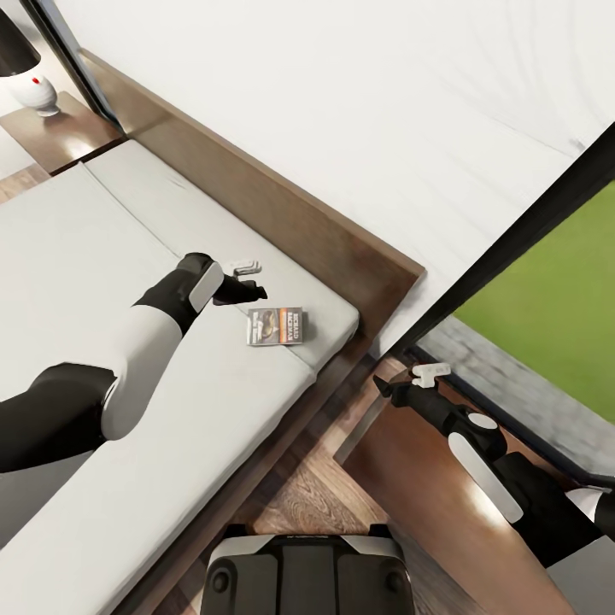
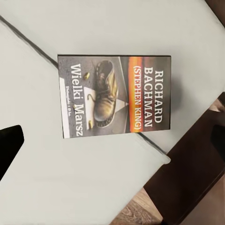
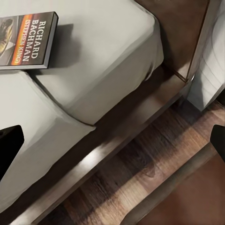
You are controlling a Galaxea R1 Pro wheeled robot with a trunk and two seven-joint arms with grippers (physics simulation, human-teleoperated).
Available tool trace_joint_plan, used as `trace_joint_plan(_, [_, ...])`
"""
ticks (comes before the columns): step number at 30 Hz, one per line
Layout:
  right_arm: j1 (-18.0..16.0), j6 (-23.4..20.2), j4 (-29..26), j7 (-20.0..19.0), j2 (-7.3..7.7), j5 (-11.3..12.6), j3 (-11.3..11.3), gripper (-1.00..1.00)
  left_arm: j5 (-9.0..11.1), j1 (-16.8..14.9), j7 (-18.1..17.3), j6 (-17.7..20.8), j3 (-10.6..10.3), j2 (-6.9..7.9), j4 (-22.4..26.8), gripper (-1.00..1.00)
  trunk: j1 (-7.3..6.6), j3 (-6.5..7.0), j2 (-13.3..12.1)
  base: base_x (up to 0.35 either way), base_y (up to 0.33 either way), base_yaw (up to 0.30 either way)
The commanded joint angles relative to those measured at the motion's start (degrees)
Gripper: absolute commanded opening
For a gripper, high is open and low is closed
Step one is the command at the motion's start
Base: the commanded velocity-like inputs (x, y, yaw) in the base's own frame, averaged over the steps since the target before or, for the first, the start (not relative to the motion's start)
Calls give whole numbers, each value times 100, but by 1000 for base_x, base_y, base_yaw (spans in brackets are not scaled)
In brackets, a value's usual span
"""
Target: In the bedroom, move the book from the bed onto either nightstand, and place the two sandals side by side next to the bed.
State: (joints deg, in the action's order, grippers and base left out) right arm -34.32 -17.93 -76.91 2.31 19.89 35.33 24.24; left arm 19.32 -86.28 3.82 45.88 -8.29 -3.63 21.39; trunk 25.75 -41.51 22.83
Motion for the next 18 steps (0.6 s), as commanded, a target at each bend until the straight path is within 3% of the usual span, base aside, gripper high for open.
trace_joint_plan(1, [-4, -17, -8, 24, 6, 39, 11, 100, 59, -3, 40, 18, -43, 4, 5, 100, 3, -7, 9, 0, -5, 0])
trace_joint_plan(18, [-4, -17, -8, 24, 6, 36, 11, 100, 64, -3, 32, 18, -48, 3, 23, 100, 3, -7, 9, 0, -4, 0])
